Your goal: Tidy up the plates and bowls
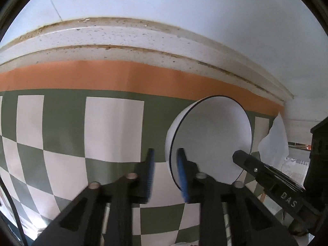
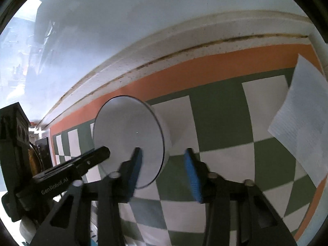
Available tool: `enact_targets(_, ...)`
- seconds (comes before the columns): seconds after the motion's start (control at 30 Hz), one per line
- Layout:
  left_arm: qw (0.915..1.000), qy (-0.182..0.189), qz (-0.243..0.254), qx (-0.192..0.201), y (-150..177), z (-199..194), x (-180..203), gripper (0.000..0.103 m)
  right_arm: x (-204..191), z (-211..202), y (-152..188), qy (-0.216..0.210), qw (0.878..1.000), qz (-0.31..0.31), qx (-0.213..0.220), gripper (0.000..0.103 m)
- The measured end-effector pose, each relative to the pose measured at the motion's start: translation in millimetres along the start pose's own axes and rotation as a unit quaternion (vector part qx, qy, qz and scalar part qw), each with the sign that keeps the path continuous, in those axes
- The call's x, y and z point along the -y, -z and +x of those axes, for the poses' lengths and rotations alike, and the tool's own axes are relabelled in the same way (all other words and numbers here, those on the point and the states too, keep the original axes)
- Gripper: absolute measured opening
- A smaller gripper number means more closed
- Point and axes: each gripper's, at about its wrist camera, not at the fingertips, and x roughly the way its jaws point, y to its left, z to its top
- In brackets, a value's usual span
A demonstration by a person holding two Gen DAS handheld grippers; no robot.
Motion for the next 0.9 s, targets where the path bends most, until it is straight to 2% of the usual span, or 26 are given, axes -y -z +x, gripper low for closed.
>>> enact_targets(0.03,1.0,0.003,0.004,0.004,1,-1,2,0.017,2,3,-2,-0.002,1.0,0.0,-0.002,0.014)
enact_targets(0.07,1.0,0.002,0.007,0.006,2,-2,4,0.017,3,6,-3,-0.004,1.0,0.001,-0.005,0.011)
enact_targets(0.27,0.9993,-0.019,0.028,0.013,6,-5,16,0.017,0,6,2,-0.001,1.0,-0.009,0.004,0.011)
enact_targets(0.47,0.9988,-0.019,0.041,0.022,19,-15,26,0.017,-5,-3,12,0.013,1.0,-0.02,0.012,0.011)
enact_targets(0.73,0.9975,-0.007,0.061,0.036,56,-44,35,0.017,-7,-33,42,0.026,0.999,-0.027,0.031,0.011)
enact_targets(0.9,0.9954,-0.006,0.08,0.053,91,-69,42,0.017,-5,-58,76,0.021,0.999,-0.017,0.043,0.011)
